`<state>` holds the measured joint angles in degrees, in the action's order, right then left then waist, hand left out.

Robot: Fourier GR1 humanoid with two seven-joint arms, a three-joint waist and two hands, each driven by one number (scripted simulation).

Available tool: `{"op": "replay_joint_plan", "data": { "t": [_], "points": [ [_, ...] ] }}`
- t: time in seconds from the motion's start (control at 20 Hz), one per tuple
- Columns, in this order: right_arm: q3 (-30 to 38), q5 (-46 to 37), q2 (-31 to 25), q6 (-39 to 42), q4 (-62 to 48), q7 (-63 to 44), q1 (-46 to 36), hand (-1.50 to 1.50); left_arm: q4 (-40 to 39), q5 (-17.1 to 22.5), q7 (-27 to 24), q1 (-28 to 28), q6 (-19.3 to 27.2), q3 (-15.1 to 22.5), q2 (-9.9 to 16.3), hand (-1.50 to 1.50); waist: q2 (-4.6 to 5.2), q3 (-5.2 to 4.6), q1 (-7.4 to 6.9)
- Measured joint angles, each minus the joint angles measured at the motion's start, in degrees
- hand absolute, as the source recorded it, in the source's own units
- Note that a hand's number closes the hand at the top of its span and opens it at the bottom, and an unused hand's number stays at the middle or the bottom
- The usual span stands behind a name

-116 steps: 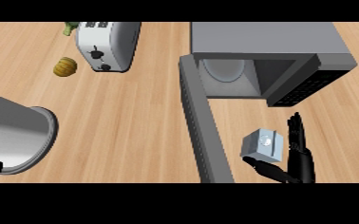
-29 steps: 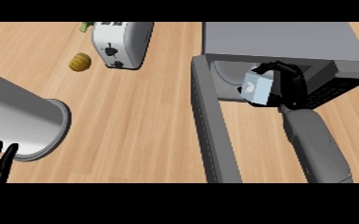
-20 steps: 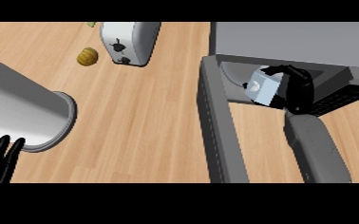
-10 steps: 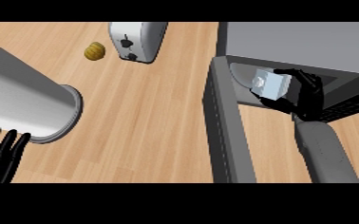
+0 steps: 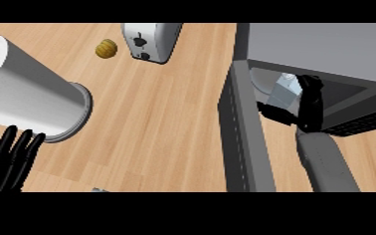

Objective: Pick up the milk, place it into the microwave and close the microwave

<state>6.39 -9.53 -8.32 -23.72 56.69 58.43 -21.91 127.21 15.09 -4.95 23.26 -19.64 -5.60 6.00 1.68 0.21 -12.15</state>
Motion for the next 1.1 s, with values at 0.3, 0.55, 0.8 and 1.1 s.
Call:
{"op": "replay_joint_plan", "data": {
  "t": [0.3,0.55,0.8,1.1],
  "points": [
    [0.1,0.4,1.3,-0.1,-2.7,-1.6,-2.2,-1.50,-0.5,-1.2,0.4,-1.4,0.2,1.5,-0.3,-1.50,0.08,-0.11,-0.08],
    [0.2,-0.1,1.4,-0.5,-4.2,-2.1,-3.4,-1.50,-0.7,-2.6,1.0,-2.2,0.9,2.7,-0.7,-1.50,-0.32,-0.14,0.65],
    [-0.1,-1.0,1.4,-0.8,-6.1,-2.5,-4.8,-1.50,-1.2,-4.0,1.2,-2.9,1.3,3.9,-1.3,-1.50,-0.53,-0.20,1.29],
    [-1.0,-1.5,1.5,-0.1,-8.8,-2.9,-6.6,-1.50,-1.2,-5.5,1.7,-3.6,2.1,5.5,-2.2,-1.50,-0.92,-0.17,2.21]
  ]
}}
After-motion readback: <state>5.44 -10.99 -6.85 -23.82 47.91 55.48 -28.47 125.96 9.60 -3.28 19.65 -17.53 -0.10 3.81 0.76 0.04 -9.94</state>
